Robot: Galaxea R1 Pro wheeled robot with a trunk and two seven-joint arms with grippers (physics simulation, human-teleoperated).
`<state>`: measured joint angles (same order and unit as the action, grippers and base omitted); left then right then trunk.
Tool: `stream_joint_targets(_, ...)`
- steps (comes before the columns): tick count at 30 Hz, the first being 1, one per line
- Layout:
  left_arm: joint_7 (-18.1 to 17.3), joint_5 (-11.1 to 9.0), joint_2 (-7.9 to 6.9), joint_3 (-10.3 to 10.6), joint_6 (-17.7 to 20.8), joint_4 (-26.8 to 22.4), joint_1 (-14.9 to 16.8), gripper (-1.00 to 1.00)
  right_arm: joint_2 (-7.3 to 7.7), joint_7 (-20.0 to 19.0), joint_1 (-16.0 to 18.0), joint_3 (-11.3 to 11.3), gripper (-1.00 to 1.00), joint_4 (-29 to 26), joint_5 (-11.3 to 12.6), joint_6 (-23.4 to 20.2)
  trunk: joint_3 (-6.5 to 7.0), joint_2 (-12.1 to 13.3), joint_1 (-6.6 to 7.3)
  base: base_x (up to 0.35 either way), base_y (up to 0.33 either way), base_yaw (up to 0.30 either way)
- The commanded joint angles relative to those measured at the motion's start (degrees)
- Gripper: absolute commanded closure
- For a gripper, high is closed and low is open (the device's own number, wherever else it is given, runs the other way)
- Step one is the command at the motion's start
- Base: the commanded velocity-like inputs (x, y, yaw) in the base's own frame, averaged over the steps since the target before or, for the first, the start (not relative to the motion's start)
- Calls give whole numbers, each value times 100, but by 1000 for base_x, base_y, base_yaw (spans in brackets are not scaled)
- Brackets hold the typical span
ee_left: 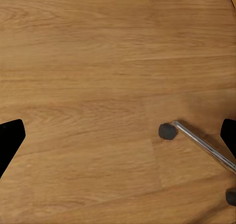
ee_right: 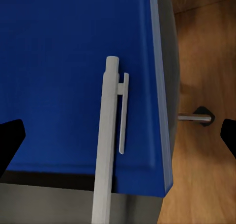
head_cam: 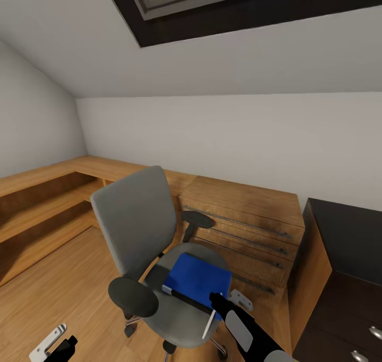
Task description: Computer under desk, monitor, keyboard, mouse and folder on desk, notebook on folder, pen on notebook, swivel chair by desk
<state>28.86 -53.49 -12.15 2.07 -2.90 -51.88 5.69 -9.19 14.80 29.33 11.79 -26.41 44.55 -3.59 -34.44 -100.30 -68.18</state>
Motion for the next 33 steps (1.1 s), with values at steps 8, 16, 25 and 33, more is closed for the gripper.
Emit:
stream_joint_targets(8, 30, -50, -6, 27, -35, -6, 3, -100, 5, 49, 2, 36, -100, -13, 27, -19, -6, -3, 0, 0, 0, 0)
stream_joint_targets(16, 29, -53, -6, 22, -27, -6, 3, -100, 5, 49, 2, 37, -100, -13, 27, -19, -60, -124, -65, 0, 0, 0)
stream_joint_targets(25, 32, -50, -6, 22, -27, -6, 3, -100, 5, 49, 2, 43, -100, -13, 27, -11, -168, -364, -197, 0, 0, 0)
stream_joint_targets(33, 31, -55, -6, 22, -27, -6, 3, -100, 5, 49, 2, 43, -100, -13, 27, -10, -186, -404, -219, 0, 0, 0)
